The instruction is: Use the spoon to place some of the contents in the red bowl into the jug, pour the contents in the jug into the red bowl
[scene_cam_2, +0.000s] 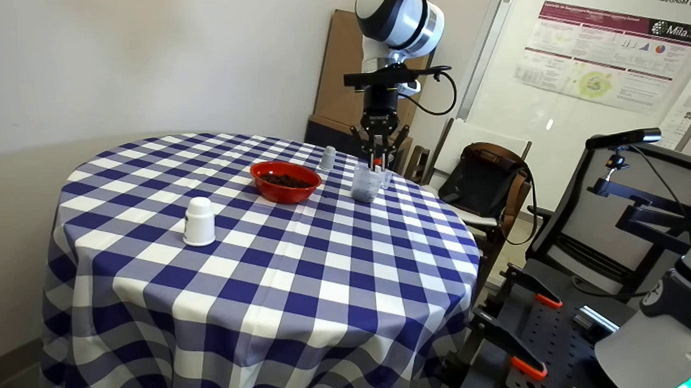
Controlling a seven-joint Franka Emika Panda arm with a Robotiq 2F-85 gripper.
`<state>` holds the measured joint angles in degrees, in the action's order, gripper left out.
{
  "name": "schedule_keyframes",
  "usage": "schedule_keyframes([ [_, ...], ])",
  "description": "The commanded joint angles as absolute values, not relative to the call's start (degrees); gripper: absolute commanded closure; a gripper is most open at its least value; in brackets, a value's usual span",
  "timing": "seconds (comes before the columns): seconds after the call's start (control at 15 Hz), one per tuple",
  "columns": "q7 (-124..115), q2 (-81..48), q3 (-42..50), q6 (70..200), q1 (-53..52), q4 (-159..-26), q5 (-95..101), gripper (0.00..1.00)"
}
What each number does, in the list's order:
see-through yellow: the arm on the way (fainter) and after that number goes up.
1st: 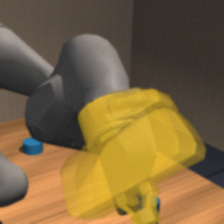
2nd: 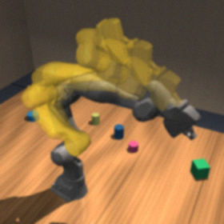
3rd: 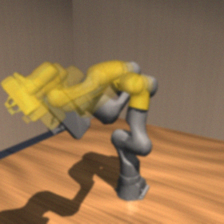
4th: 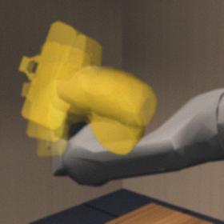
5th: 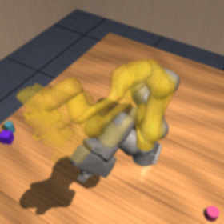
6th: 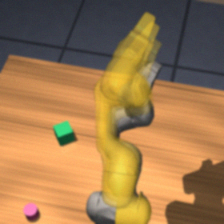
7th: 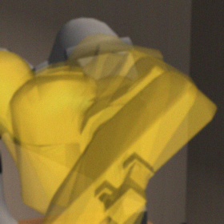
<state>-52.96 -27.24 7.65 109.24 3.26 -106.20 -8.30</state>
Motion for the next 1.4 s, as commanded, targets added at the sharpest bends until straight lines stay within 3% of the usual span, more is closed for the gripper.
schedule_keyframes([
  [0.0, -55.04, -28.52, 8.77, 105.17, 1.88, -103.1, -4.89, 0.91],
  [0.87, -48.89, -26.65, 4.03, 105.48, 0.08, -97.26, -7.08, 0.91],
  [1.33, -40.83, -32.16, -0.69, 97.32, -0.99, -88.86, -13.63, 0.91],
])
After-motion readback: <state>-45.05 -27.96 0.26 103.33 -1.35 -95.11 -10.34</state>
